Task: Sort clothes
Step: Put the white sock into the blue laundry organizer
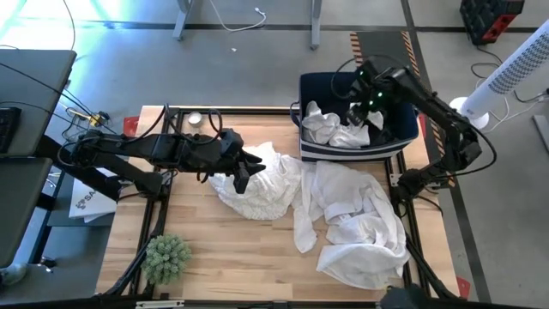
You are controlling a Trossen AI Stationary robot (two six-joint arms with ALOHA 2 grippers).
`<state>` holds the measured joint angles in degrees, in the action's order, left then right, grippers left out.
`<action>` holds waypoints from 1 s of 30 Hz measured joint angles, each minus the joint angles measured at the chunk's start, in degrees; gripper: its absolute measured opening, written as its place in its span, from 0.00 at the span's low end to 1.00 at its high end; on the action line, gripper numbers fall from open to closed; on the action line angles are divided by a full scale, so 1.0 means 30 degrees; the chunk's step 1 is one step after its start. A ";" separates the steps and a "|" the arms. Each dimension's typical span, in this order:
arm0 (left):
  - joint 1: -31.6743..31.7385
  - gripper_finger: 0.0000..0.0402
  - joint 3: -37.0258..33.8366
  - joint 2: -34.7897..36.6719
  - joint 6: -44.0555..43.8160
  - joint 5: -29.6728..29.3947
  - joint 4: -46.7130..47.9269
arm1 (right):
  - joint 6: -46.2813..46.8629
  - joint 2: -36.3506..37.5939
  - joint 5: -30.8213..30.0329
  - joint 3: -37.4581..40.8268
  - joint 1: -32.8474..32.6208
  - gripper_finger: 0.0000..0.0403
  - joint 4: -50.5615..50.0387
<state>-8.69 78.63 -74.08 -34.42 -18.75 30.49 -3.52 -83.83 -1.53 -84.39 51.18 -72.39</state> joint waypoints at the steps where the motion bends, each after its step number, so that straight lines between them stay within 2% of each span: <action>1: 0.0000 0.34 0.0000 0.0000 0.0003 -0.0065 0.0018 | 0.0394 0.0000 0.0010 -0.0789 -0.0025 0.45 -0.0388; 7: 0.0015 0.34 0.0000 0.0000 0.0622 -0.0712 0.0039 | 0.1545 0.0499 0.0476 -0.4995 -0.1717 0.46 -0.1458; 12: 0.0015 0.34 0.0000 0.0000 0.1589 -0.0700 0.0042 | 0.2051 0.2313 0.1872 -0.5430 -0.5328 0.46 -0.0336; 17: 0.0015 0.34 0.0000 0.0000 0.2771 -0.0697 0.0046 | 0.3727 0.4476 0.3931 -0.3015 -1.0254 0.46 0.1963; 24: 0.0015 0.34 0.0000 0.0000 0.3861 -0.0663 0.0817 | 0.7573 0.5959 0.7554 0.3685 -1.7221 0.46 0.8526; 27: 0.0015 0.34 0.0000 0.0000 0.3646 -0.0291 0.1640 | 0.6534 0.5682 0.7359 0.6070 -1.9344 0.46 1.1107; 30: 0.0015 0.34 0.0000 0.0000 0.3507 0.0480 0.2444 | 0.5723 0.4756 0.5304 0.7377 -2.0494 0.46 1.1805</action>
<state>-8.64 78.63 -74.08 -23.90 -17.31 37.82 13.65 -69.56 14.38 -62.26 -10.30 -36.98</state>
